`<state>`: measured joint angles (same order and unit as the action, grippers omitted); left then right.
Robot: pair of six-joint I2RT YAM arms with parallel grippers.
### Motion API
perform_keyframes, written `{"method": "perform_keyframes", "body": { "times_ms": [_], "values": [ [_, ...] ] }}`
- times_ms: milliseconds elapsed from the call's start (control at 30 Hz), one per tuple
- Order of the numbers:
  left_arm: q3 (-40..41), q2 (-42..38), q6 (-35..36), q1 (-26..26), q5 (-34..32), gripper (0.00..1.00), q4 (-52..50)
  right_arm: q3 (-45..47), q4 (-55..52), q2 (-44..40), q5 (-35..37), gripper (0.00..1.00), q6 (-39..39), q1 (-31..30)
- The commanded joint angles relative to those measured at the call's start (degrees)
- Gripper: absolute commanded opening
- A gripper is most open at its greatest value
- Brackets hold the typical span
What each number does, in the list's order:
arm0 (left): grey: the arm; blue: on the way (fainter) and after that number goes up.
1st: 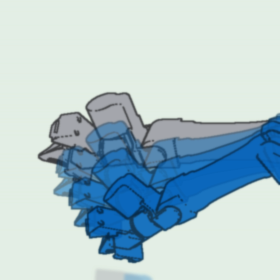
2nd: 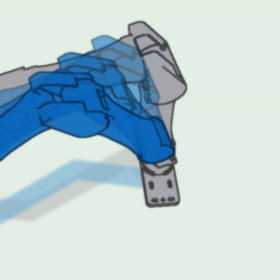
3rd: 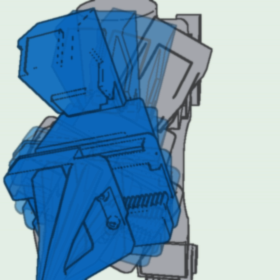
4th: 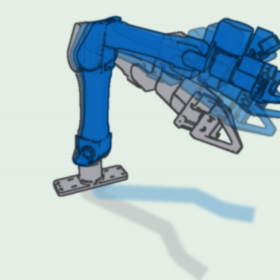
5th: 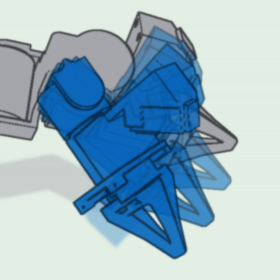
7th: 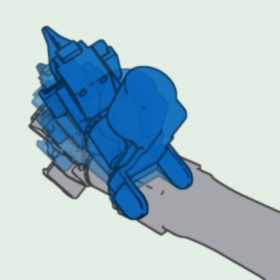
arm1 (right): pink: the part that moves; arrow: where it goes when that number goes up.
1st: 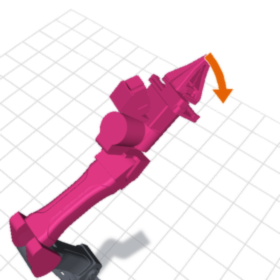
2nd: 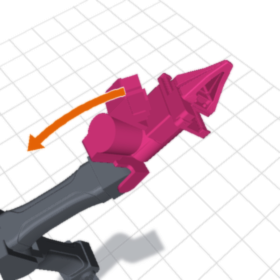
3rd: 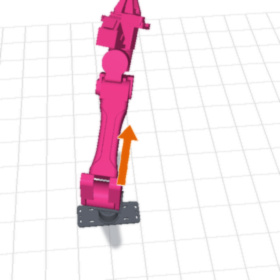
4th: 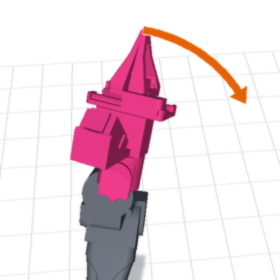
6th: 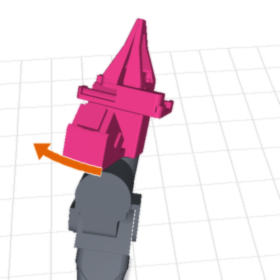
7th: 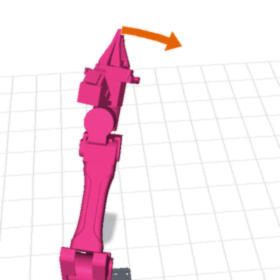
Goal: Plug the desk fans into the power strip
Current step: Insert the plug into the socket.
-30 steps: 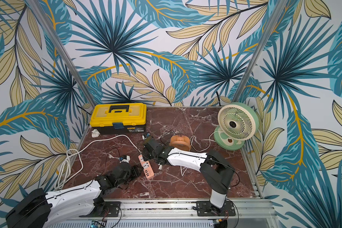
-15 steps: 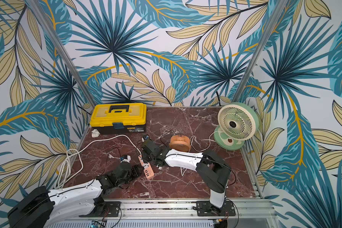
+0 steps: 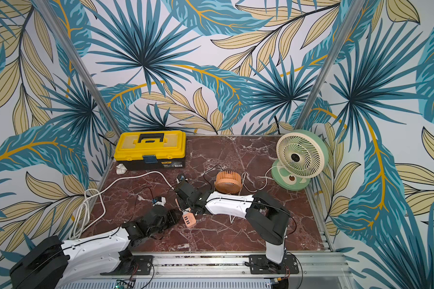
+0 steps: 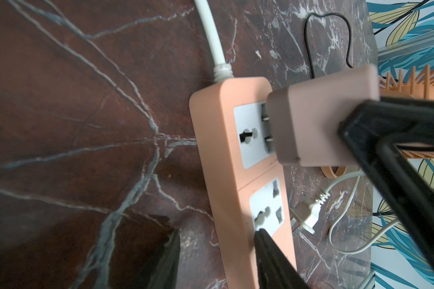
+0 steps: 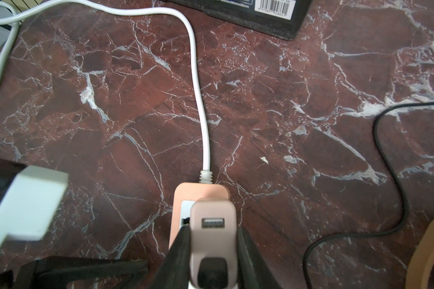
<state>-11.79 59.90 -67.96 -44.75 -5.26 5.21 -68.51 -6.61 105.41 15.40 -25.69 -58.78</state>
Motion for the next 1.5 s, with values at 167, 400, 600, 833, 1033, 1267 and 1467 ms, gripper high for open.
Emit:
{"method": "perform_keyframes", "body": {
  "times_ms": [167,400,600,833,1033,1267,1467],
  "values": [
    [-0.34,0.48,-0.41,0.37,-2.65,0.51,-1.65,-1.01,-3.23,1.79,4.22,0.00,2.20,-1.70],
    [-0.42,0.64,-0.40,0.43,-2.91,0.51,-1.84,-0.55,-2.82,2.30,4.86,0.00,2.14,-1.95],
    [-0.60,0.74,-0.24,0.37,-3.09,0.51,-1.87,-0.41,-2.36,2.68,4.64,0.00,1.86,-1.98],
    [-0.69,0.63,-1.01,0.84,-2.73,0.52,-1.20,-1.57,-2.62,3.58,5.07,0.00,1.06,-1.94],
    [-1.65,0.44,-0.48,0.91,-1.27,0.58,1.47,-3.54,-2.88,4.95,4.57,0.00,-0.49,-2.00],
    [-0.73,0.34,-1.04,1.01,-1.50,0.56,2.01,-5.21,-3.41,6.32,5.65,0.00,-1.46,-2.04],
    [0.01,0.67,-1.64,1.03,-2.42,0.54,0.87,-3.63,-2.14,6.41,5.69,0.00,-1.49,-1.97]
  ]
}}
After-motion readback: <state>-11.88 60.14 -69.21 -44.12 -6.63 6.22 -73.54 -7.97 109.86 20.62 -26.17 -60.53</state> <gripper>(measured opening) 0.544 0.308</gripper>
